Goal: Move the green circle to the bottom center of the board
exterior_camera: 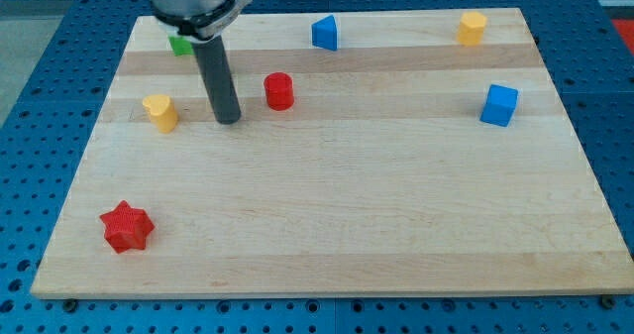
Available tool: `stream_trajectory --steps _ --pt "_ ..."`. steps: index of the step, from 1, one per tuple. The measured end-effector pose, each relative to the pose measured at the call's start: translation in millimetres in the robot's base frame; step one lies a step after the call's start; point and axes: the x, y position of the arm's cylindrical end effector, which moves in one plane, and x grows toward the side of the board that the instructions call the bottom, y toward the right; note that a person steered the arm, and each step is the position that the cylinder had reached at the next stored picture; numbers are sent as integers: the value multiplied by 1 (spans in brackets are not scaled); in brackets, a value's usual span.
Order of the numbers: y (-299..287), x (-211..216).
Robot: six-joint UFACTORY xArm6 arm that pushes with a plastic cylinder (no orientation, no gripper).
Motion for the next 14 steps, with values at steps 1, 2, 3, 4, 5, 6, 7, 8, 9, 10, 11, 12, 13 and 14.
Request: stream_trajectory --steps 1,2,3,4,5,6,7,8,9,10,11,12,13,14 --pt "0 -22" --pt "-14 -29" --pt "-38 -33" --pt "-62 -41" --pt "-82 -54" --pt "-88 -70" --pt "-88 -83" --pt "-85 -95" --pt "-69 -96" --pt "-52 -89" --pt "-31 -83" --pt "-8 -78" --pt "10 -70" --pt "23 -62"
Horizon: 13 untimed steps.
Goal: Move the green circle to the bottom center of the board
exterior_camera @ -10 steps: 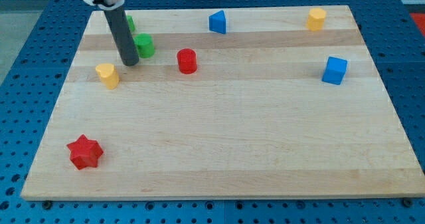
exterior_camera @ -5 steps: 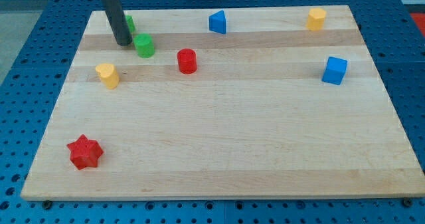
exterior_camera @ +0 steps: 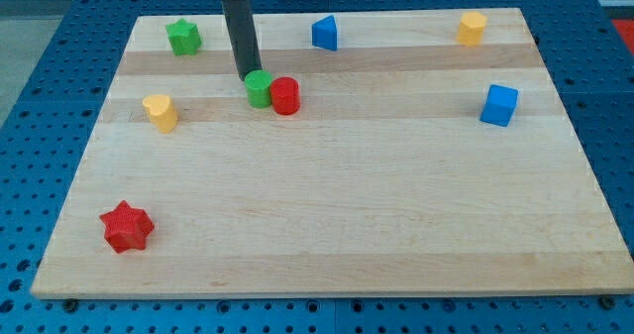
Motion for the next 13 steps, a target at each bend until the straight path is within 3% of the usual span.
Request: stream_trajectory --steps 2,6,8,13 --pt "4 18" --pt "5 121" --pt "40 148" --pt "108 136"
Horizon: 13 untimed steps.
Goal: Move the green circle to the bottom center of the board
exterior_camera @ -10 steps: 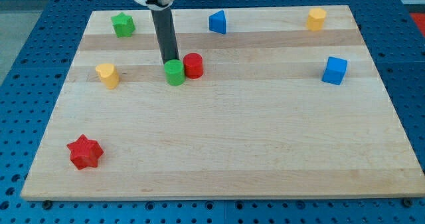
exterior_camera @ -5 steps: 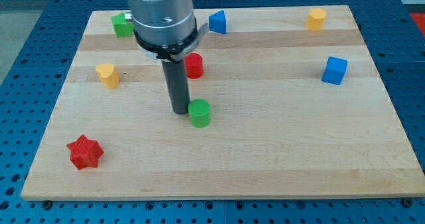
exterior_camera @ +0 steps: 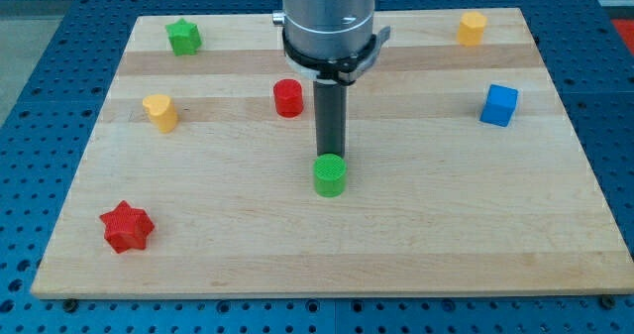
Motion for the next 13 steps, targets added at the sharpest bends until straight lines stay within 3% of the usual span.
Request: stream_trajectory --steps 5,7,9,11,13 --pt "3 62" --pt "2 65" --pt "0 38" --pt "-75 38" --pt "-109 77"
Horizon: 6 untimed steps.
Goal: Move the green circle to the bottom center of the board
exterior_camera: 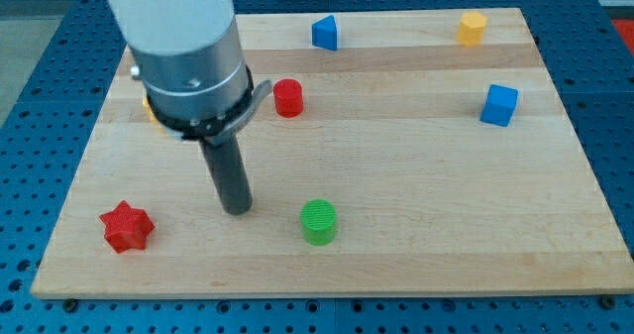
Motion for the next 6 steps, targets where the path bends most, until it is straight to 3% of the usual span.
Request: stream_trajectory --steps 1,6 --pt "0 22" --pt "63 25"
